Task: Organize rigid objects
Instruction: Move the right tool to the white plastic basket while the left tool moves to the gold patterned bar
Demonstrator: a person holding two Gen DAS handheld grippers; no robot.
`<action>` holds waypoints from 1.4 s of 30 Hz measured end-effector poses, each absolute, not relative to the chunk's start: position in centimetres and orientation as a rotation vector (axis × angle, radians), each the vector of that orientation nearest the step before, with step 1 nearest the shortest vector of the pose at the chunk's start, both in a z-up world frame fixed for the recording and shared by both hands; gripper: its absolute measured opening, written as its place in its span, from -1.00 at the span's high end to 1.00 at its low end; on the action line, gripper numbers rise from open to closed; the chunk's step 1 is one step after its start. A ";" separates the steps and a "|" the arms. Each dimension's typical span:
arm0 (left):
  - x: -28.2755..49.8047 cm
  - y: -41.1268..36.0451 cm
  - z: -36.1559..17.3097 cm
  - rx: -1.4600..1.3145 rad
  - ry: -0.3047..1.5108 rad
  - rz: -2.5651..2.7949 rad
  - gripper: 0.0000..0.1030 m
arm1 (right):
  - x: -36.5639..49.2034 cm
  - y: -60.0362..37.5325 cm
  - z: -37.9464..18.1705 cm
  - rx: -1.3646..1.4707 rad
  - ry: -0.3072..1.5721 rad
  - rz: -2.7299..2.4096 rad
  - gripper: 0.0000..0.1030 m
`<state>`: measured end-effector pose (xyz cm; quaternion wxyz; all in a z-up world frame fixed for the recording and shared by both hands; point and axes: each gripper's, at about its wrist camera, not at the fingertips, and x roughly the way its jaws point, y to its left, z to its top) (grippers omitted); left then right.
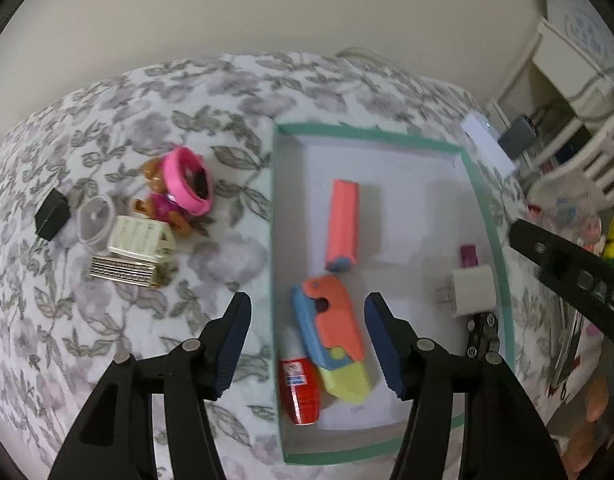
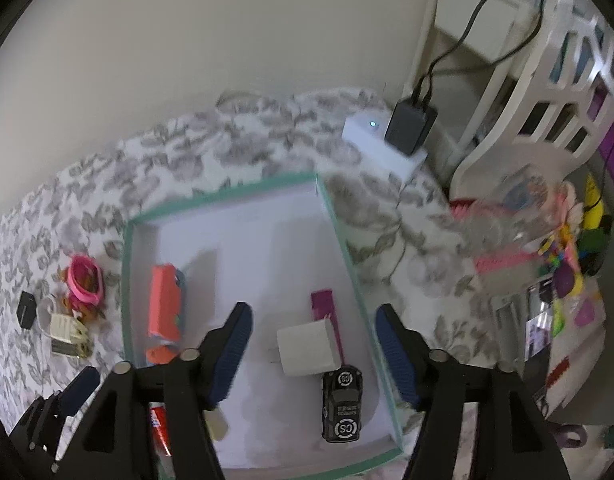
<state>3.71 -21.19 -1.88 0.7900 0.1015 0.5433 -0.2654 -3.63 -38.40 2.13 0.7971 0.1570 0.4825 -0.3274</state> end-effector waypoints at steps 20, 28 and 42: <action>10.7 -10.3 -0.5 -0.015 1.182 -0.193 -0.96 | -0.2 -32.8 1.5 0.233 1.049 -0.585 -0.94; 13.0 -5.1 0.1 -0.126 1.164 -0.111 -0.96 | 1.7 -29.4 1.4 0.190 1.050 -0.508 -1.00; 16.4 5.8 1.3 -0.182 1.077 0.151 -0.96 | 5.5 -22.2 0.8 0.149 1.048 -0.360 -1.00</action>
